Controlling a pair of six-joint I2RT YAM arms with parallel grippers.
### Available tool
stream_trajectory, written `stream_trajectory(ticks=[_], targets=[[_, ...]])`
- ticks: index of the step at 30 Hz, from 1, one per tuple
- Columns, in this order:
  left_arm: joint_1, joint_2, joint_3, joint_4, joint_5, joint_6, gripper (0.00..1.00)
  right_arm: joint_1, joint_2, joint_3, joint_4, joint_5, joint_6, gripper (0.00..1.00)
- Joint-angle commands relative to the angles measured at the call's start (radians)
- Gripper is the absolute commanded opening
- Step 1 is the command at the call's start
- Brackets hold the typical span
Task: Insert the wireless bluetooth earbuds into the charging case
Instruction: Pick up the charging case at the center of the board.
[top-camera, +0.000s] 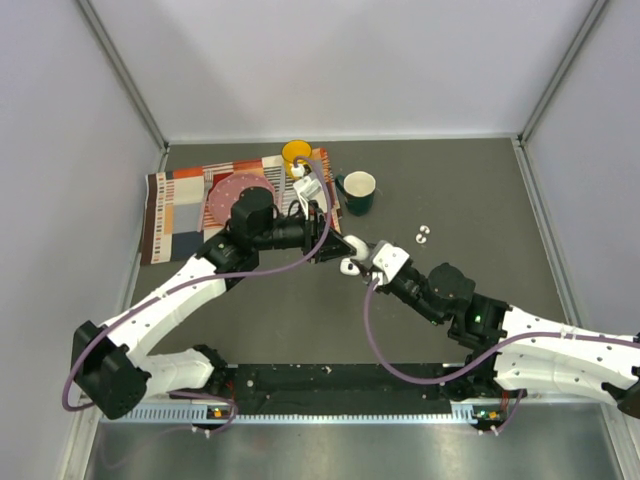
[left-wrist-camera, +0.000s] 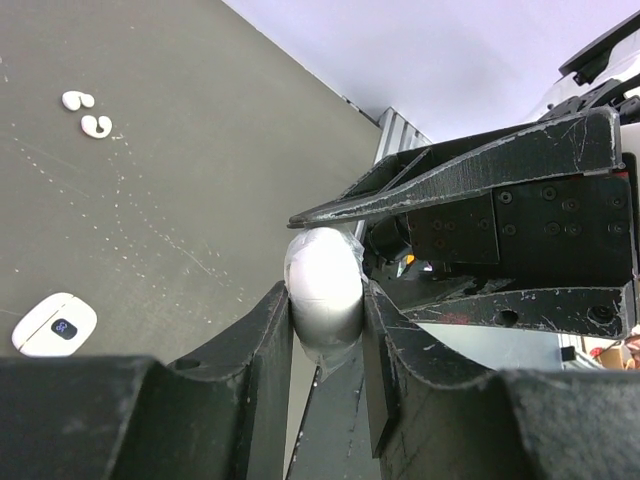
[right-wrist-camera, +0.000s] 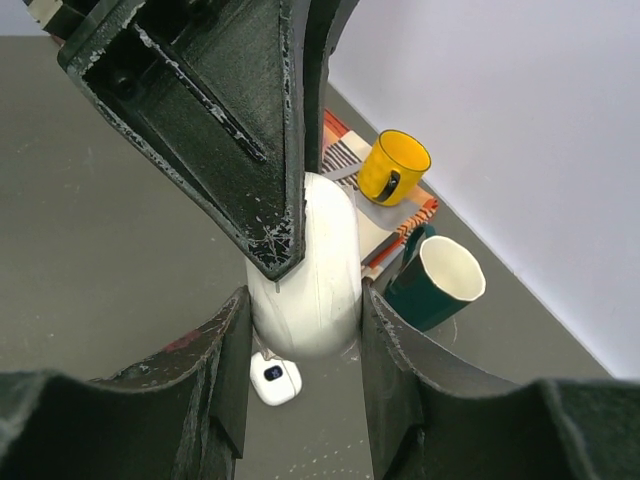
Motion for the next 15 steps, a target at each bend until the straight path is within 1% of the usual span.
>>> stream_trajectory(ticks=[1, 2, 3, 4, 5, 6, 7, 8, 9, 10, 11, 12, 13, 14, 15], targets=[[-0.016, -0.027, -0.020, 0.069, -0.031, 0.047, 0.00, -0.008, -0.022, 0.008, 0.086, 0.053, 0.096, 0.35], [-0.016, -0.042, -0.026, 0.072, -0.052, 0.060, 0.00, -0.008, -0.025, 0.018, 0.084, 0.061, 0.116, 0.47], [-0.016, -0.051, -0.040, 0.072, -0.077, 0.086, 0.00, -0.008, -0.031, 0.022, 0.084, 0.070, 0.165, 0.69], [-0.016, -0.063, -0.046, 0.074, -0.123, 0.101, 0.00, -0.009, -0.039, 0.030, 0.084, 0.094, 0.190, 0.75], [-0.016, -0.085, -0.051, 0.075, -0.148, 0.116, 0.00, -0.008, -0.047, 0.034, 0.083, 0.105, 0.211, 0.78], [-0.014, -0.097, -0.066, 0.080, -0.175, 0.130, 0.00, -0.009, -0.054, 0.039, 0.080, 0.113, 0.261, 0.87], [-0.016, -0.111, -0.075, 0.089, -0.241, 0.156, 0.00, -0.009, -0.067, 0.051, 0.067, 0.142, 0.292, 0.91], [-0.016, -0.138, -0.098, 0.100, -0.266, 0.167, 0.00, -0.009, -0.073, 0.059, 0.058, 0.159, 0.326, 0.94], [-0.016, -0.155, -0.112, 0.132, -0.295, 0.193, 0.00, -0.009, -0.079, 0.068, 0.046, 0.177, 0.398, 0.96], [-0.016, -0.174, -0.127, 0.150, -0.318, 0.205, 0.00, -0.009, -0.084, 0.085, 0.023, 0.205, 0.448, 0.96], [-0.014, -0.209, -0.164, 0.181, -0.371, 0.216, 0.00, -0.018, -0.097, 0.097, -0.001, 0.207, 0.496, 0.96], [-0.016, -0.232, -0.182, 0.210, -0.391, 0.239, 0.00, -0.030, -0.100, 0.110, -0.023, 0.196, 0.598, 0.95], [-0.016, -0.252, -0.207, 0.286, -0.411, 0.250, 0.00, -0.046, -0.104, 0.137, -0.046, 0.188, 0.657, 0.93], [-0.016, -0.299, -0.257, 0.328, -0.451, 0.261, 0.00, -0.084, -0.104, 0.152, -0.111, 0.176, 0.723, 0.92], [-0.016, -0.318, -0.282, 0.368, -0.464, 0.285, 0.00, -0.109, -0.101, 0.168, -0.136, 0.156, 0.854, 0.88]])
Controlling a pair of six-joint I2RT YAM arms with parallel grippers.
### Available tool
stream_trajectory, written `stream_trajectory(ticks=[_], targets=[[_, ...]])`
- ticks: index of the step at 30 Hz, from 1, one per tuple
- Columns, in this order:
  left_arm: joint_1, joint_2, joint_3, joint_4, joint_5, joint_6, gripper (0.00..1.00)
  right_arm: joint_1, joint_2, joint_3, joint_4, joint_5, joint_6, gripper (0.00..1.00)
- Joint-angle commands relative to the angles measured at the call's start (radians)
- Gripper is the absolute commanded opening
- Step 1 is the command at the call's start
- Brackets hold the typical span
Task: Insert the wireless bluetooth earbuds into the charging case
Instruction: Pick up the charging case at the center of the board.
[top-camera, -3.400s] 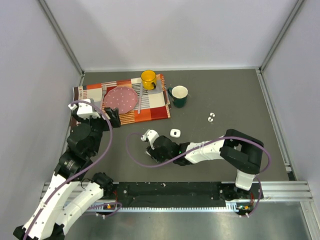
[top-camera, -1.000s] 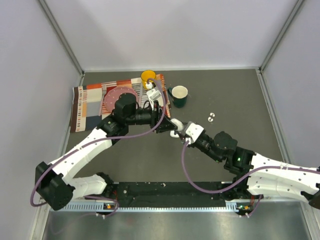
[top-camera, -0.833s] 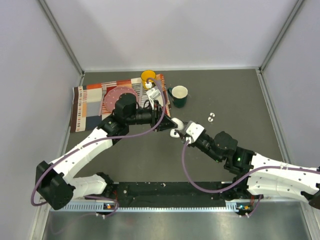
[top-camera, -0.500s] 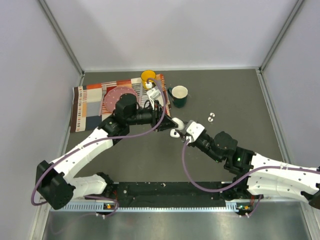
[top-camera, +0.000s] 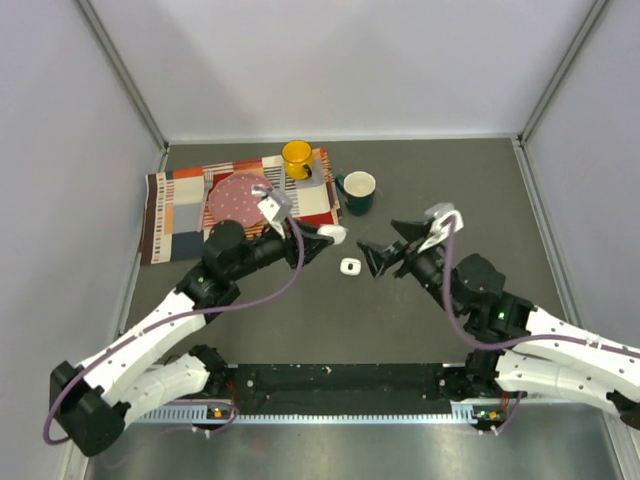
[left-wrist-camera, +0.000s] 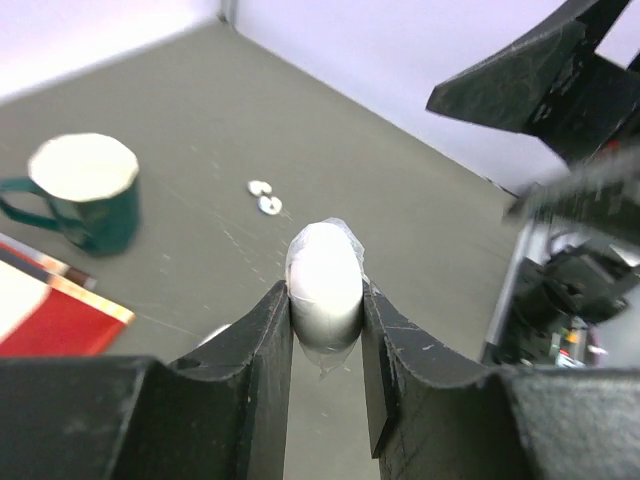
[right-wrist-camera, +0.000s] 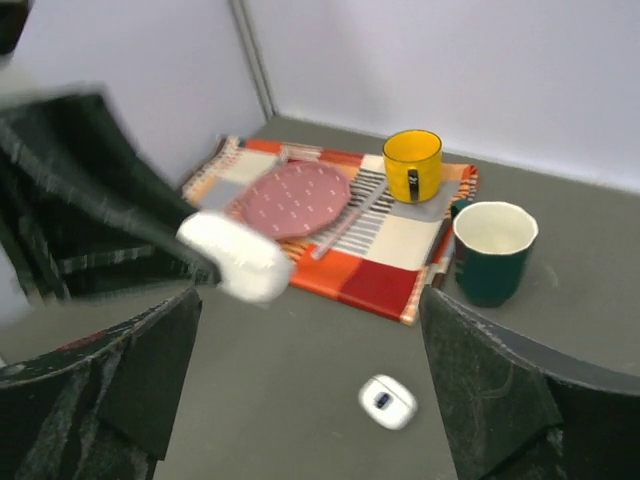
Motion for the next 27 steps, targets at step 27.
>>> stream_trajectory(ticks=[27], targets=[[-0.003, -0.154, -0.236, 0.616, -0.058, 0.159, 0.00, -0.454, 0.333, 0.087, 0.383, -0.847, 1.493, 0.84]])
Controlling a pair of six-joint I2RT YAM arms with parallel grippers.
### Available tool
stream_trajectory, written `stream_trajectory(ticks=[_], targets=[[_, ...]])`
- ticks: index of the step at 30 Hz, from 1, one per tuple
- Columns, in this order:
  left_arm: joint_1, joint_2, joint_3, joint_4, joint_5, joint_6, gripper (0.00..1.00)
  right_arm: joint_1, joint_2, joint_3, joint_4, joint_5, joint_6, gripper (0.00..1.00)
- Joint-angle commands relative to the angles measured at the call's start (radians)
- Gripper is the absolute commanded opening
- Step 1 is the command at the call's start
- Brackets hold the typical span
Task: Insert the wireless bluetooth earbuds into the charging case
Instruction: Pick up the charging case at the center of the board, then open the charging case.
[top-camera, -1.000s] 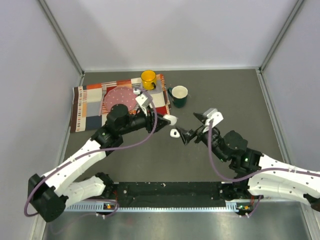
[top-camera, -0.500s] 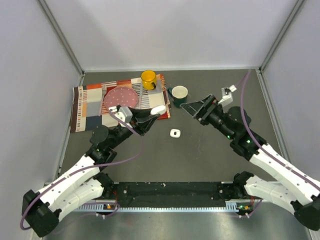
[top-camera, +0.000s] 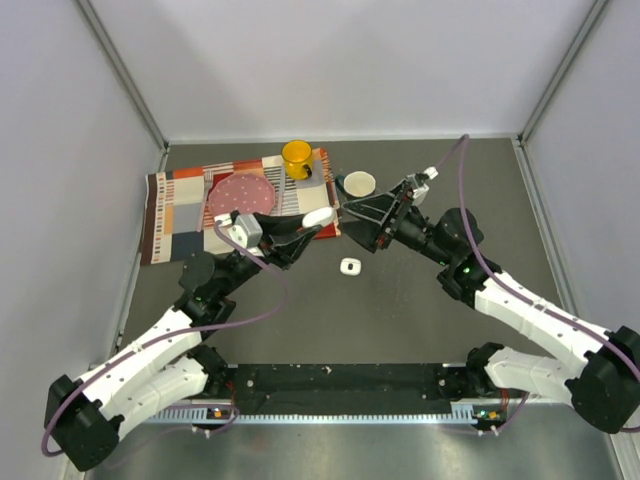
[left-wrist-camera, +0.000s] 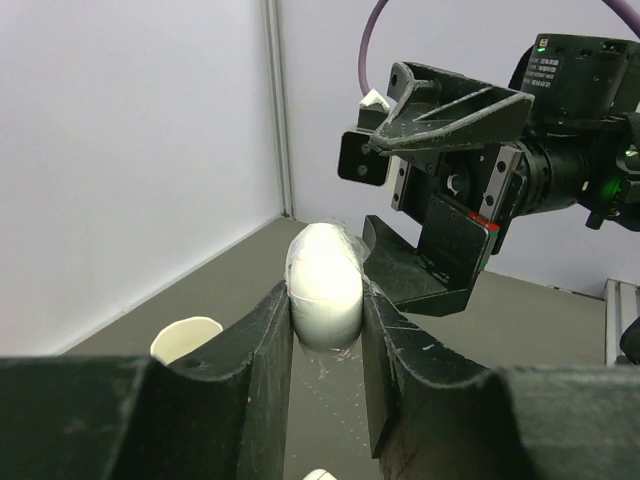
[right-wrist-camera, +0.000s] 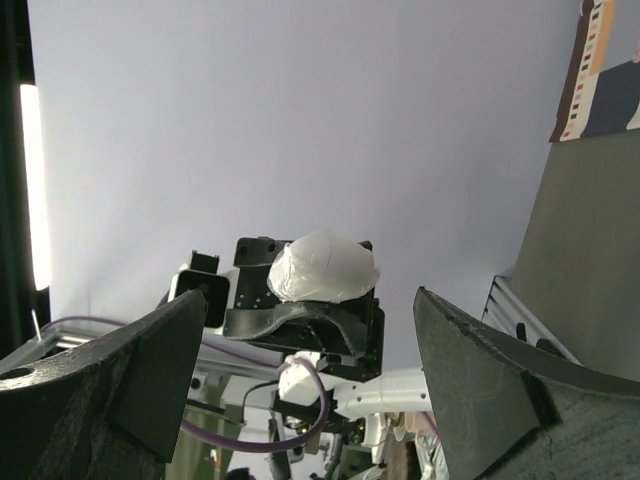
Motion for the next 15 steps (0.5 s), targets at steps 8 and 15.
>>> stream_trajectory(ticks=[8, 15], targets=[[-0.006, 0.054, 0.019, 0.093, 0.081, -0.043, 0.00, -0.006, 0.076, 0.047, 0.119, -0.081, 0.069, 0.75], [-0.008, 0.055, 0.016, 0.094, 0.094, -0.044, 0.00, -0.006, 0.091, 0.052, 0.128, -0.083, 0.075, 0.58]])
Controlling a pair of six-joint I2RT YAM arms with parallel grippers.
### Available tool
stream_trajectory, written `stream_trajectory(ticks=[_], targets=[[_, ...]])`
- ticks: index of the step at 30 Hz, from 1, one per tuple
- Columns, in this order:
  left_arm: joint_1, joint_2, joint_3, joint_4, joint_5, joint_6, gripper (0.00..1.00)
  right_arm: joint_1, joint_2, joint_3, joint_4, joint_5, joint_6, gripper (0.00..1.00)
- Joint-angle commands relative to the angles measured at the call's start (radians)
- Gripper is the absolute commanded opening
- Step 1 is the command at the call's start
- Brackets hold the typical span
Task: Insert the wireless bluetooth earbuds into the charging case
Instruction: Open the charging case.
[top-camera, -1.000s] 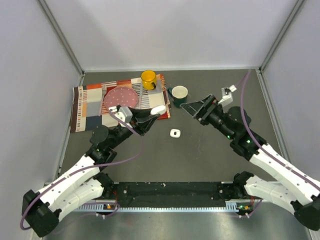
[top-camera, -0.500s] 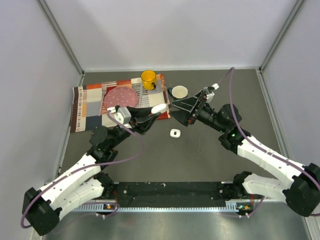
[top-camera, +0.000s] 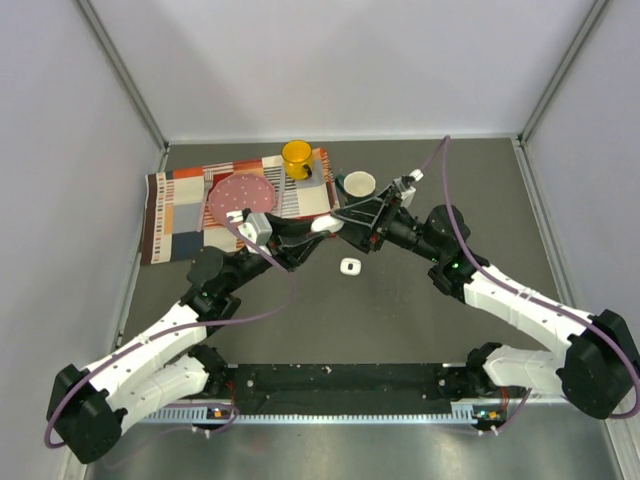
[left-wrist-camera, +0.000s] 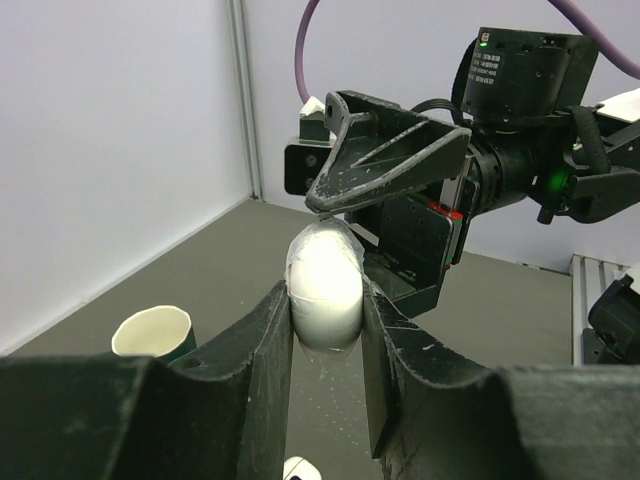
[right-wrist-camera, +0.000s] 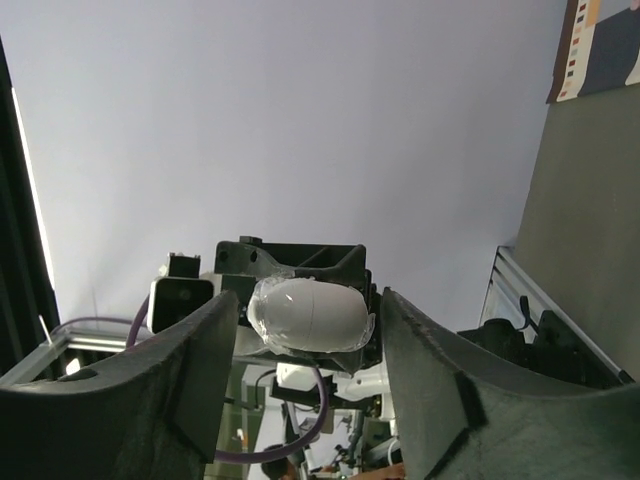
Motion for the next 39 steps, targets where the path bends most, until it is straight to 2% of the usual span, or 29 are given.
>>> stream_trajectory(ticks=[1, 5, 8, 10, 12, 14, 15, 16, 22, 27, 37, 38, 39], targets=[[-0.005, -0.005, 0.018, 0.071, 0.027, -0.016, 0.00, -0.007, 0.002, 0.051, 0.067, -0.018, 0.008, 0.54], [-0.006, -0.004, 0.016, 0.069, 0.030, -0.018, 0.00, -0.007, 0.013, 0.048, 0.086, -0.026, 0.023, 0.41], [-0.006, -0.002, 0.019, 0.069, 0.030, -0.019, 0.00, -0.007, 0.017, 0.045, 0.100, -0.035, 0.032, 0.34], [-0.006, 0.002, 0.018, 0.068, 0.035, -0.018, 0.00, -0.005, 0.019, 0.038, 0.109, -0.036, 0.043, 0.33], [-0.006, 0.006, 0.019, 0.060, 0.035, -0.018, 0.00, -0.005, 0.020, 0.037, 0.117, -0.043, 0.045, 0.27], [-0.006, 0.007, 0.021, 0.057, 0.036, -0.016, 0.00, -0.005, 0.022, 0.037, 0.120, -0.053, 0.051, 0.35], [-0.006, 0.006, 0.019, 0.057, 0.036, -0.016, 0.00, -0.005, 0.024, 0.039, 0.127, -0.058, 0.051, 0.42], [-0.006, 0.006, 0.018, 0.056, 0.036, -0.015, 0.00, -0.007, 0.024, 0.039, 0.129, -0.061, 0.054, 0.53], [-0.006, -0.007, 0.018, 0.042, 0.027, 0.001, 0.00, -0.007, 0.045, 0.047, 0.138, -0.093, 0.075, 0.58], [-0.006, -0.021, 0.016, 0.016, 0.018, 0.019, 0.00, -0.005, 0.047, 0.044, 0.147, -0.109, 0.091, 0.55], [-0.006, -0.031, 0.013, -0.012, 0.009, 0.021, 0.00, -0.007, 0.036, 0.041, 0.132, -0.110, 0.092, 0.23], [-0.006, -0.031, 0.016, -0.024, 0.003, 0.013, 0.01, -0.007, 0.034, 0.039, 0.133, -0.110, 0.092, 0.21], [-0.006, -0.031, 0.021, -0.030, -0.006, 0.005, 0.09, -0.005, 0.031, 0.041, 0.136, -0.110, 0.091, 0.20]])
